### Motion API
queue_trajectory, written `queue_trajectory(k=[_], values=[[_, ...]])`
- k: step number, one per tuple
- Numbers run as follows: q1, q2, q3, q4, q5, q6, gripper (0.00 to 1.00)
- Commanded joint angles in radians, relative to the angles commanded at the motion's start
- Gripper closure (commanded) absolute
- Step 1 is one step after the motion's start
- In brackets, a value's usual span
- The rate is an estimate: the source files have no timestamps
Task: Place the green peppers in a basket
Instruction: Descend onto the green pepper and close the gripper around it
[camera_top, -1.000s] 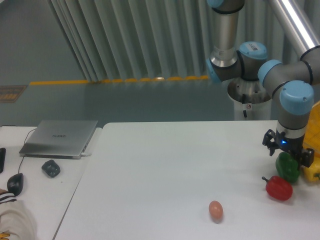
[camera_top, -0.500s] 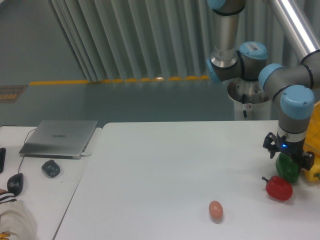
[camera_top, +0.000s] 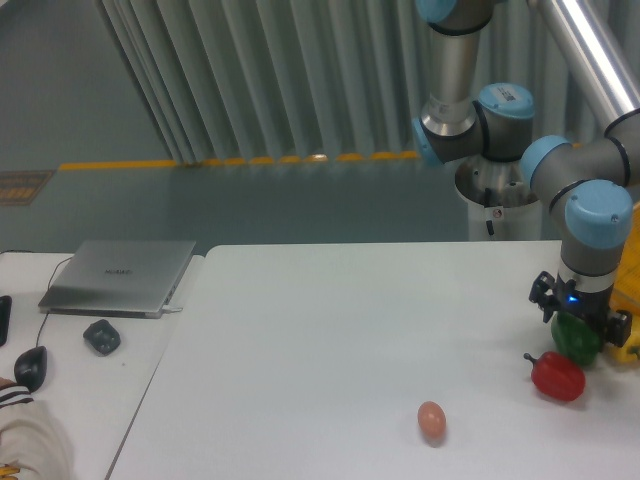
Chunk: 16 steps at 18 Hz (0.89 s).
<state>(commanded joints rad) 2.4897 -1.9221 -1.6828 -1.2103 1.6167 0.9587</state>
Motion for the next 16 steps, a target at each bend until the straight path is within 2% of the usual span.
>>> queue_trajectory(k=[4, 6, 8, 9, 11, 14, 16], values=[[-0.002, -0.008, -0.003, 0.0, 0.023, 0.005, 0.0], [-0.003, -0.009, -0.003, -0.002, 0.029, 0.005, 0.07], [-0.005, -0.008, -0.003, -0.002, 0.029, 0.005, 0.21], [-0.006, -0.009, -0.003, -0.002, 0.029, 0.003, 0.32], [-0.009, -0.008, -0.003, -0.002, 0.029, 0.003, 0.46], [-0.018, 0.0, -0.002, 0.0, 0.028, -0.002, 0.57], [-0.029, 0.011, 0.003, -0.001, 0.029, -0.002, 0.57]])
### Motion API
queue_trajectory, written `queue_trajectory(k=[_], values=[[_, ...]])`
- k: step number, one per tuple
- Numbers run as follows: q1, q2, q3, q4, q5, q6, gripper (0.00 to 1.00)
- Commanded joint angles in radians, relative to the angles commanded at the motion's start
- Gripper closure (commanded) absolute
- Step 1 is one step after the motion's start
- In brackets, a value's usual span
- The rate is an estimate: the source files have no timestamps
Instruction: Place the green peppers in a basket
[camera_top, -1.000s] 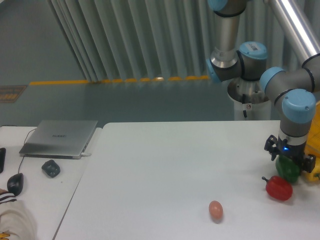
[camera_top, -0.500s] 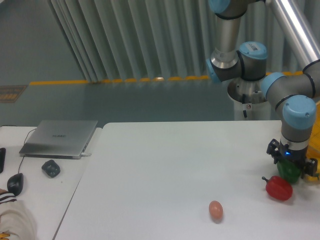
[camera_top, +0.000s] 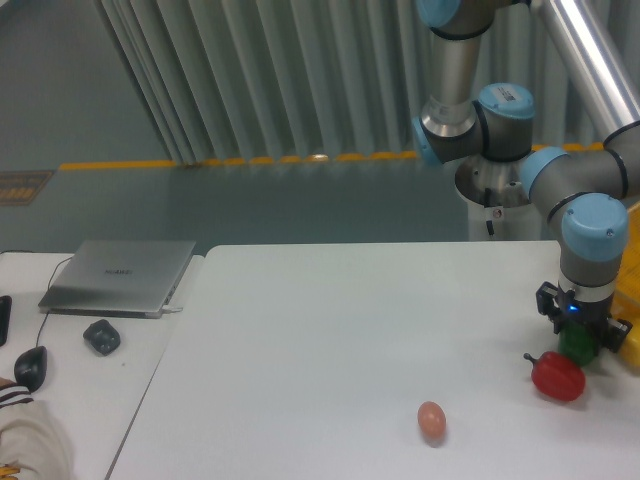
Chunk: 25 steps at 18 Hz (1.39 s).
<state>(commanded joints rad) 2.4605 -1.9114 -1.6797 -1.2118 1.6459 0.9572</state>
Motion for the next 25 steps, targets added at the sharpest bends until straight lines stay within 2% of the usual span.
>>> queue_trajectory(k=[5, 9, 18, 25], values=[[-0.017, 0.09, 0.006, -0.024, 0.0, 0.0, 0.57], [0.004, 0.143, 0.021, -0.087, 0.002, 0.026, 0.57], [0.217, 0.236, 0.018, -0.189, 0.002, 0.343, 0.57], [0.345, 0.242, -0.034, -0.189, 0.028, 0.5, 0.54]])
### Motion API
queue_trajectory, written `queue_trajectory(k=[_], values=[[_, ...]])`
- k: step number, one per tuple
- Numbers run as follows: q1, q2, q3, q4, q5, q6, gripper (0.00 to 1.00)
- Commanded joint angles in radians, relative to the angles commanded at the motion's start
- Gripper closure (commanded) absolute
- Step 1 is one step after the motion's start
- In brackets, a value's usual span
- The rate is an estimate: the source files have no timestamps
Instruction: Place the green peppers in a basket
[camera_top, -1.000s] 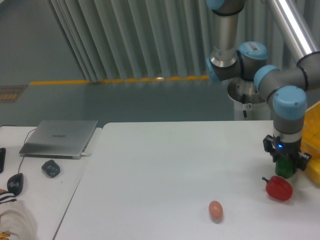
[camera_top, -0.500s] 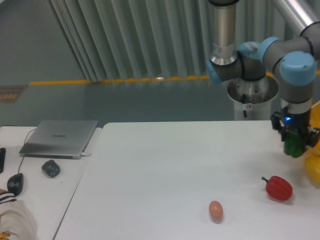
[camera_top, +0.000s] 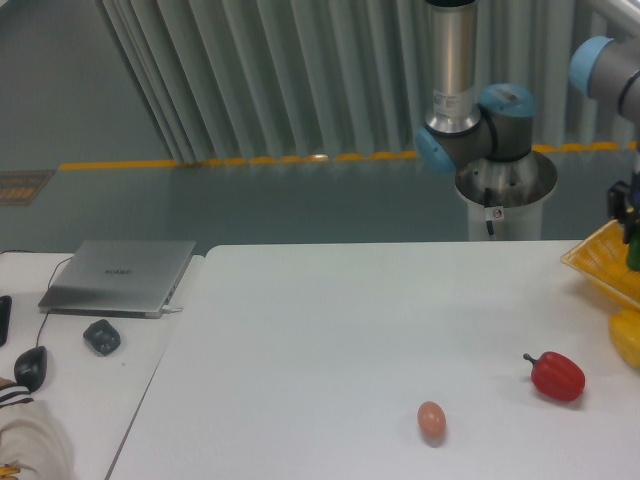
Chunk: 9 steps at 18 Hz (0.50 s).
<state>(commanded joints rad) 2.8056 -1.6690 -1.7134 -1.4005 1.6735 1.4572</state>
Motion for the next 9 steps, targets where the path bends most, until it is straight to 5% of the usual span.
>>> queue_trajectory(k=[3, 5, 9], values=[[-0.001, -0.002, -0.011, 0.002, 0.006, 0.0, 0.32], [-0.006, 0.0, -0.017, 0.0, 0.008, -0.001, 0.0], [-0.006, 0.006, -0.022, -0.002, 0.008, 0.003, 0.0]])
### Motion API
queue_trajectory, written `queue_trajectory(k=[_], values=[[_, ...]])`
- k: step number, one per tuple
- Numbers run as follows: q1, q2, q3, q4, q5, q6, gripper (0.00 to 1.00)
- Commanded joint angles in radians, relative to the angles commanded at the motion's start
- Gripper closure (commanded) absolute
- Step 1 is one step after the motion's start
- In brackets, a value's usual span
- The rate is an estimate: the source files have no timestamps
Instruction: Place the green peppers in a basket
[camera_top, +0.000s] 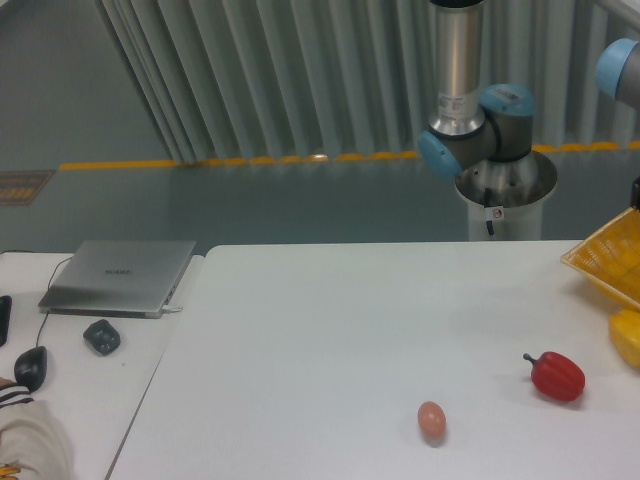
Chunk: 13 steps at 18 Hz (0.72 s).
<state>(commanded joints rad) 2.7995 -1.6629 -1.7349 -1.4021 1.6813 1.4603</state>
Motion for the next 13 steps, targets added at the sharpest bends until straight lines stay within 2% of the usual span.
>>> queue_trajectory(k=[3, 7, 13], values=[[0.0, 0.0, 0.005, 0.011, -0.006, -0.002, 0.0], [-0.005, -0.026, 0.072, 0.015, -0.008, 0.011, 0.0], [-0.031, -0.101, 0.181, 0.041, -0.049, 0.314, 0.0]])
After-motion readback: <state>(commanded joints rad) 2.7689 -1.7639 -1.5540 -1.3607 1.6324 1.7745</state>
